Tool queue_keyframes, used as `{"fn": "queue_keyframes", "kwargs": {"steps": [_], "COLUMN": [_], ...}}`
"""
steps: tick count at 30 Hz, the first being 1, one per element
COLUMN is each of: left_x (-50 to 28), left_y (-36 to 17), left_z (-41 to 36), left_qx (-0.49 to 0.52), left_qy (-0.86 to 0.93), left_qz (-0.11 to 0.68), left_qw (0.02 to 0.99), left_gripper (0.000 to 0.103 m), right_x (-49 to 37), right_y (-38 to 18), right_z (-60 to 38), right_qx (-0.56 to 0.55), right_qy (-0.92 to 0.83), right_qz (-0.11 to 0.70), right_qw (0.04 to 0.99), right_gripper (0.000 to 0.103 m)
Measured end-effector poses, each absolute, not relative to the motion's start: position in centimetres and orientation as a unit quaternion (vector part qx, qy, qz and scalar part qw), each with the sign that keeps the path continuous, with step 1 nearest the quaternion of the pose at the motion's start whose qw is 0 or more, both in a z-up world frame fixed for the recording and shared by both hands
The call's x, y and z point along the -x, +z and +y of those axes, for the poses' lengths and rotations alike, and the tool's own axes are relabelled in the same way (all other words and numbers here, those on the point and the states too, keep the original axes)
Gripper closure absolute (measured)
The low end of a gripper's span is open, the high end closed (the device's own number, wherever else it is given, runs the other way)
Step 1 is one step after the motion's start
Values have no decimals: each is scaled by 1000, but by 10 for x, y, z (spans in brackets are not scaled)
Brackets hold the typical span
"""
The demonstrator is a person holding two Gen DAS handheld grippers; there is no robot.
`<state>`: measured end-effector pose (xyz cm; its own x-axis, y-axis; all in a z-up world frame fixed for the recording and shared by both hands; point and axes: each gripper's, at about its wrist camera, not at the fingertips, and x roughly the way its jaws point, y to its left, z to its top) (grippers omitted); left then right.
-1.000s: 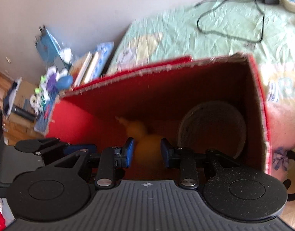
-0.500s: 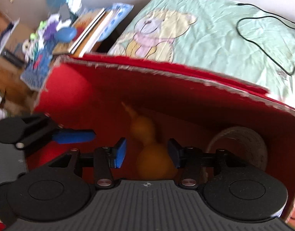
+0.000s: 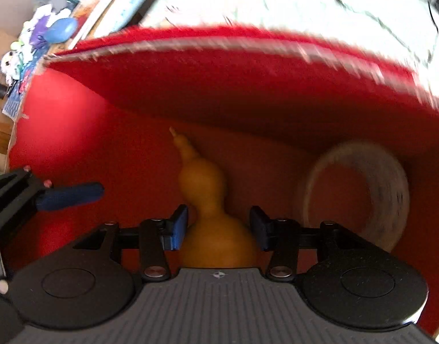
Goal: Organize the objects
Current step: 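Nudge the orange gourd flat inside the box with the right gripper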
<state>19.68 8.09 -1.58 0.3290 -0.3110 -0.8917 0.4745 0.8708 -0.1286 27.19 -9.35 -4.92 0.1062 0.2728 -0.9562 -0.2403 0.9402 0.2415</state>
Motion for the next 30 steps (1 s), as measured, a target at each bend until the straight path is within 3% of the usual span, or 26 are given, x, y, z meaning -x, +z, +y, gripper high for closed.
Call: {"fn": "queue_keyframes", "kwargs": {"steps": [6, 15, 20, 30], "left_x": [-193, -194, -189, -189], "left_y": [-13, -18, -13, -19], "left_z": [77, 73, 72, 72], "left_qx": [-92, -108, -117, -120], "left_qy": [-246, -243, -235, -204], "left_qz": [516, 515, 511, 524], "left_qw": [815, 815, 819, 818], "left_gripper": [27, 27, 27, 26], "right_x": [-261, -245, -244, -245], "right_y": [-55, -22, -34, -39], "right_z": [-126, -154, -147, -123], "right_qx": [-82, -154, -210, -164], "right_qy": [110, 125, 167, 140], "right_qz": [676, 597, 592, 618], "right_qw": [724, 777, 760, 756], "right_gripper": [53, 53, 53, 56]}}
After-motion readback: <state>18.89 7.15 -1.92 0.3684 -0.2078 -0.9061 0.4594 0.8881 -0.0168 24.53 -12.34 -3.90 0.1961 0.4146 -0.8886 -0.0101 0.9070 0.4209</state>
